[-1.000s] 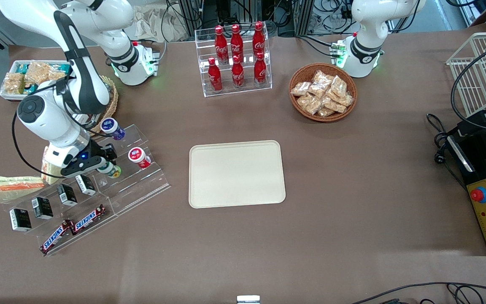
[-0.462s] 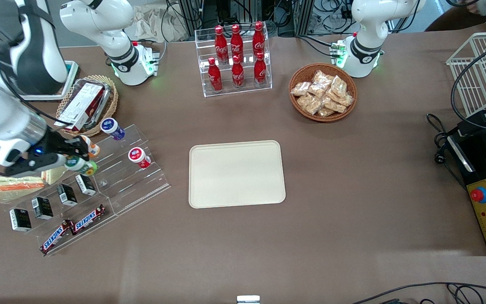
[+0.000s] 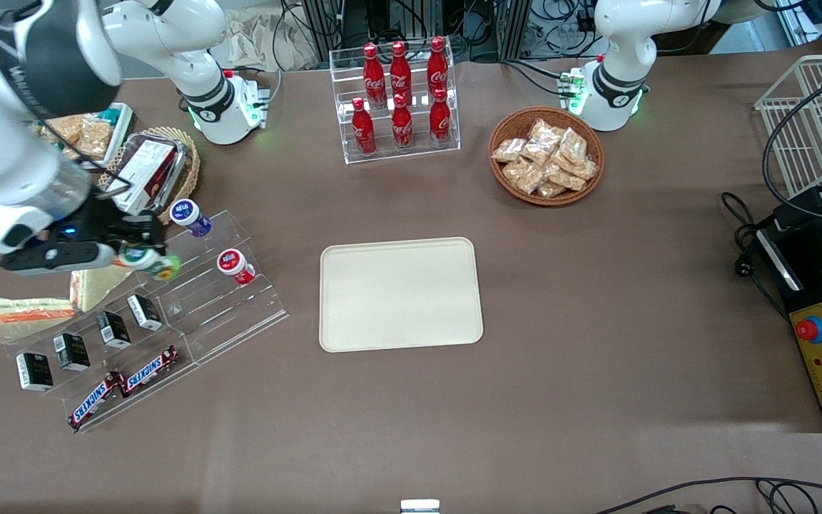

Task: Place green gum on tray
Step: 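Lift the green gum bottle out of the rack toward the tray, then lower the green gum bottle onto the tray and open the right gripper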

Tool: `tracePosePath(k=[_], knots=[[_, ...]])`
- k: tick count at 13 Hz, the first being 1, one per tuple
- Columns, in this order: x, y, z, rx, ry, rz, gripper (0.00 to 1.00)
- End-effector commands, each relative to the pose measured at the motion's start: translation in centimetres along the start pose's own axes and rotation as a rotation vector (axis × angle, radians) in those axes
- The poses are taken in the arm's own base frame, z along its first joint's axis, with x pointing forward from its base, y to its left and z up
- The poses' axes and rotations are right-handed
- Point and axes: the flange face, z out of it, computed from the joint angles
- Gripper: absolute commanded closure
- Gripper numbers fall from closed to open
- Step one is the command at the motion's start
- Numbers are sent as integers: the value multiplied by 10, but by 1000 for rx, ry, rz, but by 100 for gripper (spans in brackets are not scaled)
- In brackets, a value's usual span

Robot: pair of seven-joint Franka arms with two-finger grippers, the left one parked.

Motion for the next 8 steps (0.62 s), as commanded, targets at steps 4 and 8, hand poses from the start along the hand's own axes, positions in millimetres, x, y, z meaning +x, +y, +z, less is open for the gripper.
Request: tracePosePath(k=[4, 8], knots=[[6, -135, 81, 66, -31, 248, 83], [-22, -195, 192, 87, -24, 311, 83]])
